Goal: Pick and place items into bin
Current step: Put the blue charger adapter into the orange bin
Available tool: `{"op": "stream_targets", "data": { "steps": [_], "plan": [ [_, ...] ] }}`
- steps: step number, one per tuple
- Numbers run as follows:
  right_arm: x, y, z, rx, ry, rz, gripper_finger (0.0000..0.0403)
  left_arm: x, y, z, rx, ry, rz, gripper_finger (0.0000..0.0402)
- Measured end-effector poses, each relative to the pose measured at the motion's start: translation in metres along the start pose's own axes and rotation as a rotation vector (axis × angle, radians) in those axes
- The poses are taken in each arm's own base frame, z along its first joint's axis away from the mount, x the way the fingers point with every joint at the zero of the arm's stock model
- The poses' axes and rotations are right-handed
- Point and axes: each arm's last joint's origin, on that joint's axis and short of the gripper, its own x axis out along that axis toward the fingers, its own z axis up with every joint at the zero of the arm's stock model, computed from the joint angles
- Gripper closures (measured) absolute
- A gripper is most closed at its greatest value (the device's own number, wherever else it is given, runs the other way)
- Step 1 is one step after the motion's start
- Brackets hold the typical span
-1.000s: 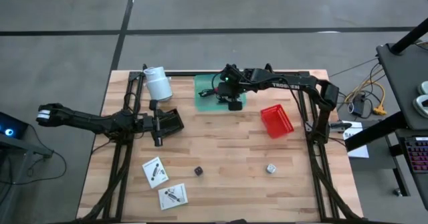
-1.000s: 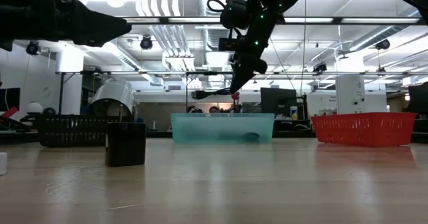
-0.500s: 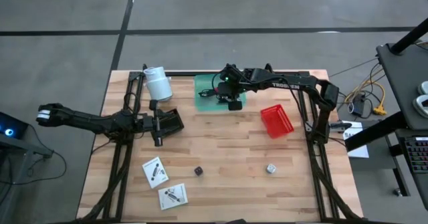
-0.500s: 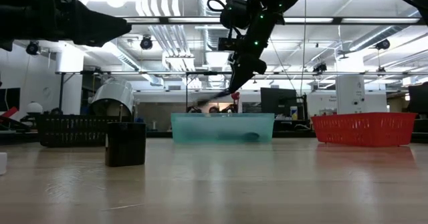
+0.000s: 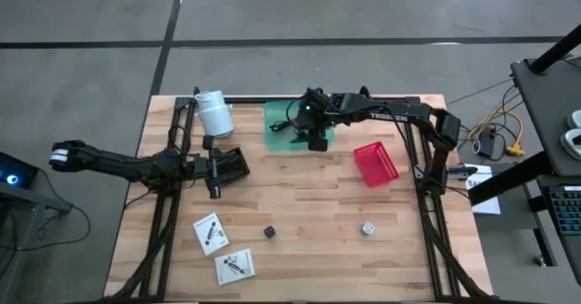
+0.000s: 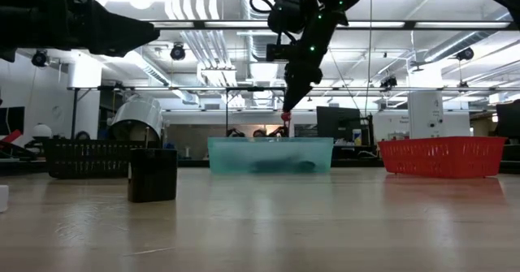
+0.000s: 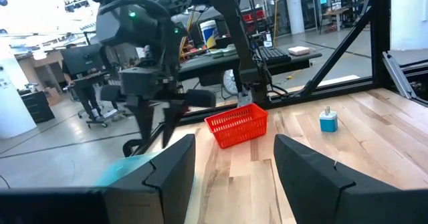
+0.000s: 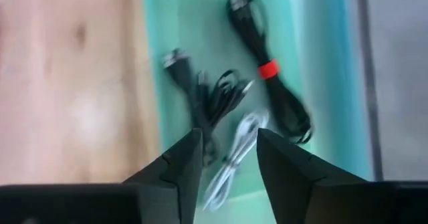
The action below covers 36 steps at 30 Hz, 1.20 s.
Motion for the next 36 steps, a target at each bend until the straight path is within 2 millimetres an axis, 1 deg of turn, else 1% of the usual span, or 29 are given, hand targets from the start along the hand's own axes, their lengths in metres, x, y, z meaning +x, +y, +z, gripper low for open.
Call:
{"op": "stream_targets", "data": {
  "steps": [2, 6, 10, 16, 19, 21, 27, 32, 36],
  "plan": [
    [-0.003, 0.009, 0.000, -0.012, 0.038, 0.023, 0.0259, 0.000, 0.000, 0.000, 0.001, 0.003, -0.001, 0.0214],
    [-0.007, 0.034, -0.003, -0.022, 0.126, 0.076, 0.0232, 0.000, 0.000, 0.000, 0.000, 0.001, 0.000, 0.0214],
    [-0.015, 0.068, -0.007, -0.024, 0.231, 0.142, 0.0199, 0.000, 0.000, 0.000, 0.000, 0.001, -0.001, 0.0214],
    [-0.031, 0.119, -0.019, 0.069, 0.424, 0.290, 0.0169, 0.000, 0.000, 0.000, -0.001, 0.001, 0.000, 0.0214],
    [-0.041, 0.144, -0.024, 0.111, 0.508, 0.325, 0.0163, 0.000, 0.000, 0.000, 0.000, 0.001, 0.000, 0.0214],
    [-0.046, 0.160, -0.027, 0.144, 0.544, 0.313, 0.0163, 0.000, 0.000, 0.000, 0.000, 0.002, -0.001, 0.0214],
    [-0.060, 0.204, -0.035, 0.200, 0.588, 0.272, 0.0167, 0.000, 0.000, 0.000, 0.000, 0.004, -0.001, 0.0214],
    [-0.069, 0.233, -0.045, 0.236, 0.607, 0.229, 0.0169, 0.001, 0.000, -0.001, -0.001, 0.006, -0.002, 0.0214],
    [-0.071, 0.251, -0.059, 0.293, 0.634, 0.161, 0.0170, 0.000, 0.000, 0.000, -0.003, 0.003, -0.001, 0.0214]
  ]
}}
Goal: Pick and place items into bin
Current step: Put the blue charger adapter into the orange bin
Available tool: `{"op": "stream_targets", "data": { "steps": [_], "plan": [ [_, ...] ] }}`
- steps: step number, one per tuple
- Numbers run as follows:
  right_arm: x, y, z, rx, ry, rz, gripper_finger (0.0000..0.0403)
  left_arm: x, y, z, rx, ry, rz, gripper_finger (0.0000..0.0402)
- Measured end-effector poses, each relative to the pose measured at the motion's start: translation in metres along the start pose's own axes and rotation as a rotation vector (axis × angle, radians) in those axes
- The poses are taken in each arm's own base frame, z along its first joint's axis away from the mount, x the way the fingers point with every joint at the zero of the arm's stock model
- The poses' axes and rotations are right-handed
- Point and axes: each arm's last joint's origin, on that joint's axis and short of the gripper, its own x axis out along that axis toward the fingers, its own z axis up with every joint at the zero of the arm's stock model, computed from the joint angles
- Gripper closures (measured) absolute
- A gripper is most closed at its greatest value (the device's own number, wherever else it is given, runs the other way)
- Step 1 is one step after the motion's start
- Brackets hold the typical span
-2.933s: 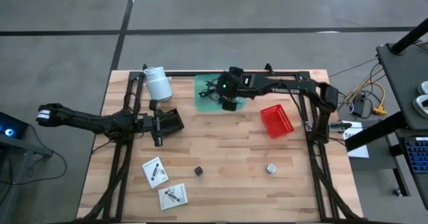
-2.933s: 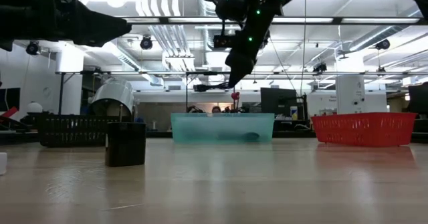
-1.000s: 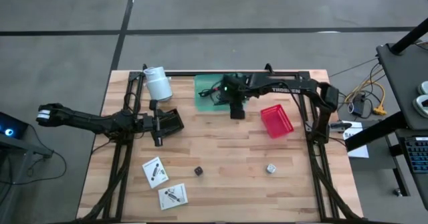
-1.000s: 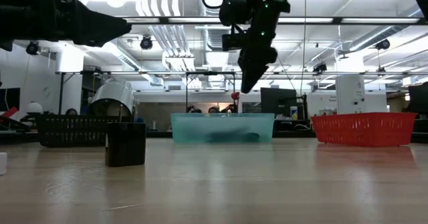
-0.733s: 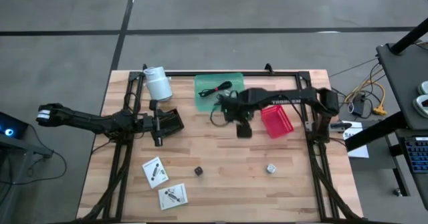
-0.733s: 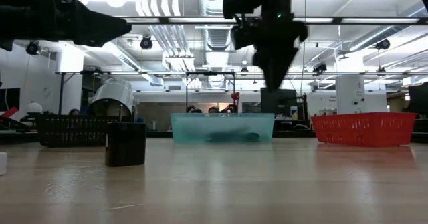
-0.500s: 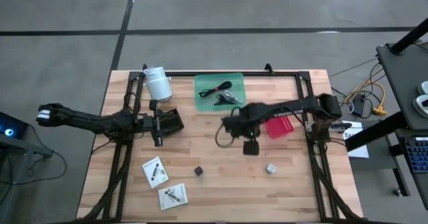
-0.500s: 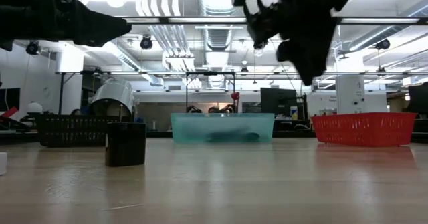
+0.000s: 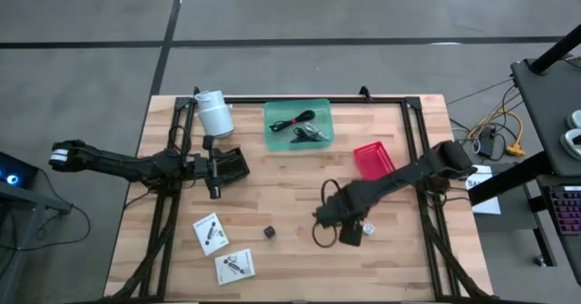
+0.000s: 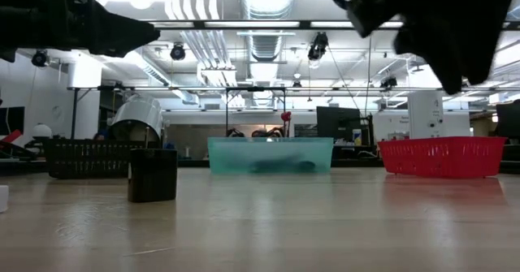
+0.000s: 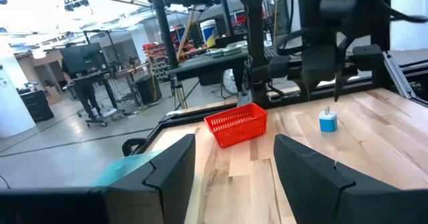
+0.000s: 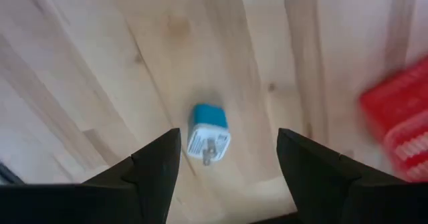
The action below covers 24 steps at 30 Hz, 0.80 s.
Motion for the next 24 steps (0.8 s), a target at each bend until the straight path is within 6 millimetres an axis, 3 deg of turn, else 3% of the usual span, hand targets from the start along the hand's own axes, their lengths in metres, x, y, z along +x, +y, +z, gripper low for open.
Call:
{"op": "stream_targets", "data": {
  "steps": [8, 13, 18, 24],
  "plan": [
    [0.013, 0.007, -0.032, 0.159, 0.005, -0.030, 0.0170, 0.000, 0.000, 0.000, 0.001, 0.001, 0.000, 0.0214],
    [0.021, 0.006, -0.044, 0.186, -0.088, 0.080, 0.0170, 0.000, 0.000, 0.000, 0.000, 0.001, 0.000, 0.0214],
    [0.034, -0.002, -0.051, 0.187, -0.160, 0.181, 0.0170, 0.000, 0.000, 0.001, 0.000, -0.002, 0.001, 0.0214],
    [0.055, -0.019, -0.065, 0.259, -0.137, 0.162, 0.0170, 0.000, 0.000, 0.000, 0.000, -0.001, 0.000, 0.0214]
  ]
}}
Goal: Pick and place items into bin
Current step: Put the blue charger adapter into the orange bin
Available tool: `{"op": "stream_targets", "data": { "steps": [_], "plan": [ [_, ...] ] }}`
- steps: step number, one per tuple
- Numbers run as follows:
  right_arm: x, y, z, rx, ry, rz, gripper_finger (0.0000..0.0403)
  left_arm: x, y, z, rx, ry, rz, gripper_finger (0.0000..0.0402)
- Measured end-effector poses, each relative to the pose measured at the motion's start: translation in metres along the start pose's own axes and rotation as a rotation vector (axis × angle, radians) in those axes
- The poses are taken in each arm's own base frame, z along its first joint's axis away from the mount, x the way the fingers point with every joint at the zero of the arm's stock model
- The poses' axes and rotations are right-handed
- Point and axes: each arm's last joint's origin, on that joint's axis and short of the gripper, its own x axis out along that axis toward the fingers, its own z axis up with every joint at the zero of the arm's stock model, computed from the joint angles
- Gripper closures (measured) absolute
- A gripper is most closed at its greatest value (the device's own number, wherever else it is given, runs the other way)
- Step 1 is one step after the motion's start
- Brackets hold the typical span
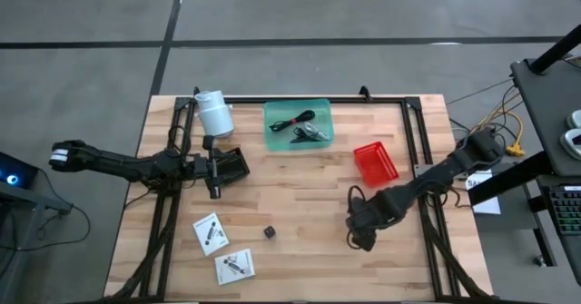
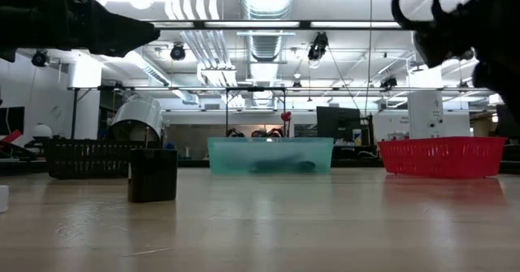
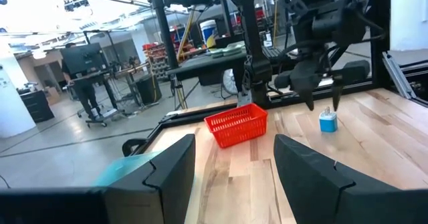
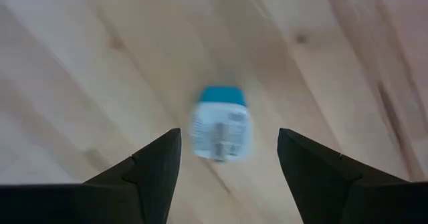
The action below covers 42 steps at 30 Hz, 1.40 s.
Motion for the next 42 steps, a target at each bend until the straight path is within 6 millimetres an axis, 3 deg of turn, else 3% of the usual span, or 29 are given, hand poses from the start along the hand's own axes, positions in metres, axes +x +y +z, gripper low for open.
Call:
{"op": "stream_targets", "data": {
  "steps": [4, 10, 36, 42],
  "plan": [
    [0.008, -0.006, -0.003, 0.023, 0.001, 0.011, 0.0170, 0.000, 0.000, 0.000, 0.000, 0.000, 0.000, 0.0214],
    [0.009, 0.001, 0.000, -0.021, -0.028, 0.076, 0.0170, 0.000, 0.000, 0.000, 0.000, 0.001, 0.000, 0.0214],
    [0.030, -0.009, -0.002, -0.061, -0.040, 0.028, 0.0170, 0.000, 0.000, -0.001, 0.001, 0.005, -0.001, 0.0214],
    [0.030, -0.009, -0.002, -0.095, -0.042, 0.031, 0.0196, 0.000, 0.000, -0.001, 0.001, 0.004, -0.001, 0.0214]
  ]
}}
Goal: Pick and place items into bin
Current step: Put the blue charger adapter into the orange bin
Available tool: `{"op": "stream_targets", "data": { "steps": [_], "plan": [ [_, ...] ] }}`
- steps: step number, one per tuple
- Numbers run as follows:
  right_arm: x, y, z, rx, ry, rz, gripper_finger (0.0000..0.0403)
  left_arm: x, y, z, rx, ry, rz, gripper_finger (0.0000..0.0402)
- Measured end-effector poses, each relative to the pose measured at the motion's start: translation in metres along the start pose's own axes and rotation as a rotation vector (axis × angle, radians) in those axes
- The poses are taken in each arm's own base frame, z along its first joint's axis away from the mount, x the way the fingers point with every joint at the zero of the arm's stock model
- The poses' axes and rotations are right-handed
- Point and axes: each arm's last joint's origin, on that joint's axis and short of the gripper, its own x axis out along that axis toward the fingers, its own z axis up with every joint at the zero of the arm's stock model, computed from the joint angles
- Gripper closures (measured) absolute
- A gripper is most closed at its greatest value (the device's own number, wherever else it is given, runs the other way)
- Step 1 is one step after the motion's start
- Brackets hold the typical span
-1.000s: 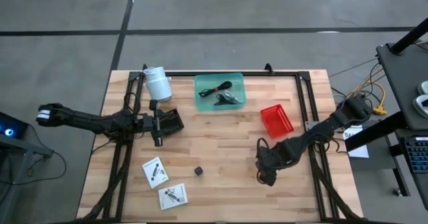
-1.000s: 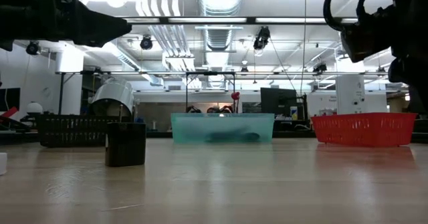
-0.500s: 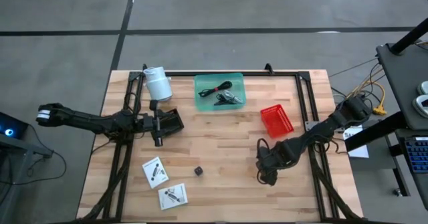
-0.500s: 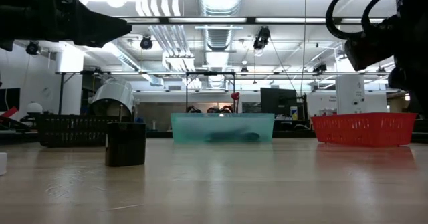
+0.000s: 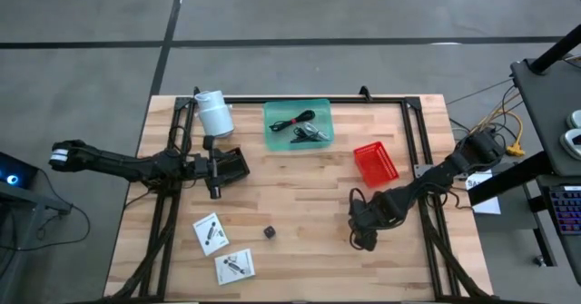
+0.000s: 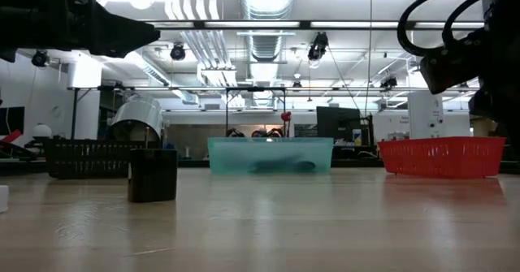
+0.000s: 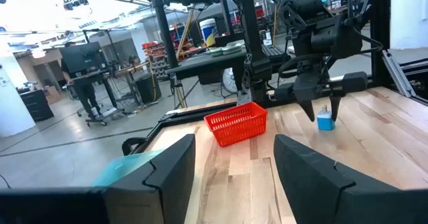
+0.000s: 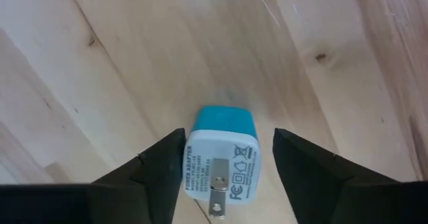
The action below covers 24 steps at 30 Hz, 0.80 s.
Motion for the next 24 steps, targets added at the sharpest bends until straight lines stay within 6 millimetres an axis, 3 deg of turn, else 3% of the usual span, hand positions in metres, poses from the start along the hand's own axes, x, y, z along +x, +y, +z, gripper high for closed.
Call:
{"op": "stream_targets", "data": {
  "steps": [7, 18, 24],
  "plan": [
    [0.000, 0.002, 0.001, -0.066, -0.010, 0.022, 0.0266, 0.000, 0.000, 0.000, 0.000, 0.000, 0.000, 0.0214],
    [-0.013, 0.017, 0.016, -0.204, -0.078, 0.147, 0.0267, 0.000, 0.000, 0.000, 0.000, -0.003, 0.001, 0.0214],
    [-0.029, 0.006, 0.037, -0.216, -0.089, 0.115, 0.0267, 0.000, 0.000, 0.001, -0.001, -0.007, 0.002, 0.0214]
  ]
}}
